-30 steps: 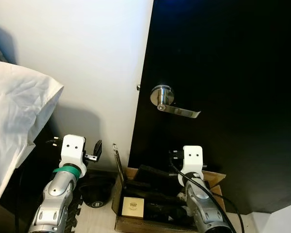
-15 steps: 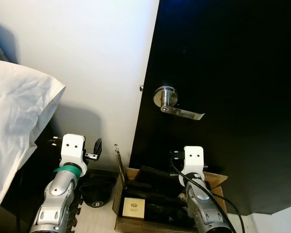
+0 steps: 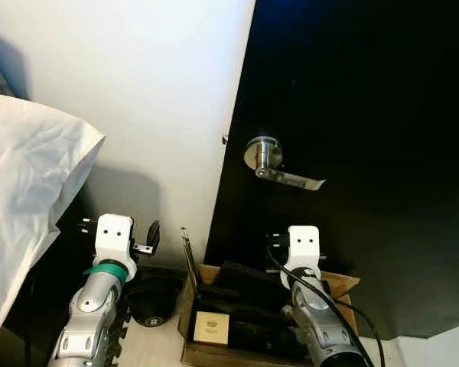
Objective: Clean up the room
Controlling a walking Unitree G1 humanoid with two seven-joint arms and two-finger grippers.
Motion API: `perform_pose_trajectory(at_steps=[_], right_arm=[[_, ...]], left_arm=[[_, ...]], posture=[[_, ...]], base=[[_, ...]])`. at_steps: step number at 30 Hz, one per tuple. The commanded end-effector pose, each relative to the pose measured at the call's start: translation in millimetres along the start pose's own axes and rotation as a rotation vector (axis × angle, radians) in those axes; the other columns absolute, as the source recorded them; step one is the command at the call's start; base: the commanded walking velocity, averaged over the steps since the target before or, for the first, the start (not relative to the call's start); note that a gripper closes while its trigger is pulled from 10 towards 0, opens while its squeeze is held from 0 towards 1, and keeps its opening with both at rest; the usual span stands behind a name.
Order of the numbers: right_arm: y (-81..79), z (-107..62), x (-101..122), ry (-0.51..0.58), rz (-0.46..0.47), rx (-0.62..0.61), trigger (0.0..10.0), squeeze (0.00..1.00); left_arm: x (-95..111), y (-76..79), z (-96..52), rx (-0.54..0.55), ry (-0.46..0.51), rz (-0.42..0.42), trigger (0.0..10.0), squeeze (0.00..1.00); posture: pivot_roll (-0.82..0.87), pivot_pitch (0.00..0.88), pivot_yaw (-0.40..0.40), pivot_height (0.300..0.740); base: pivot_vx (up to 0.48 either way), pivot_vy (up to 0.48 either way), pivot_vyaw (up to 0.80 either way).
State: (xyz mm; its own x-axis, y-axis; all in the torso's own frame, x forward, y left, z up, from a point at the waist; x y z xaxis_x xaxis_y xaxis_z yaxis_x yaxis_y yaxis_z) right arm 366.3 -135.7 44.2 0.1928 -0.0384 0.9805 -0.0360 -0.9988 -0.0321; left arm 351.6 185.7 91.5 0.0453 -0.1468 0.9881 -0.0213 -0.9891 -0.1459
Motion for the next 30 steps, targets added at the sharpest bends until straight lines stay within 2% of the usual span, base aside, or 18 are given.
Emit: perform_pose_trajectory(at_steps=[1,30], right_arm=[[5.0,-0.6,-5.6,-0.016,-0.003,-0.015,10.0,0.00],[9.3,-3.4,-9.5,-0.022,-0.003,-0.029,10.0,0.00]], left_arm=[[0.2,4.1,-1.0,-0.017,-0.001,-0.003,10.0,0.00],[2.9,4.8,-2.8,-0.031,0.000,0.003,10.0,0.00]], posture=[[0.12,0.000,-0.041,0.740],[0.12,0.000,-0.037,0.740]], base=[[-0.259,0.000,0.00],[-0.260,0.000,0.00]])
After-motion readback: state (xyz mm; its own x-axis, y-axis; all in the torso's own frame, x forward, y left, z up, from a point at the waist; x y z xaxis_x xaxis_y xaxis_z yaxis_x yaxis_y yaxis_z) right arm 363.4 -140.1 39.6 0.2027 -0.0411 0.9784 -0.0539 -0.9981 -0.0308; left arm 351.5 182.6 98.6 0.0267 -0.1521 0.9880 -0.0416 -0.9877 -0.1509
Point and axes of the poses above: a point about 5 cm out from each wrist's last joint towards the gripper, its own z axis pointing out of the wrist towards the gripper, its own x axis along the axis of the wrist's last joint, y = z × x, the point moved 6 cm from there along z, pointing out of the wrist towards the gripper, and after that the axes turned 4 degrees about z, right-handed, at the moved point
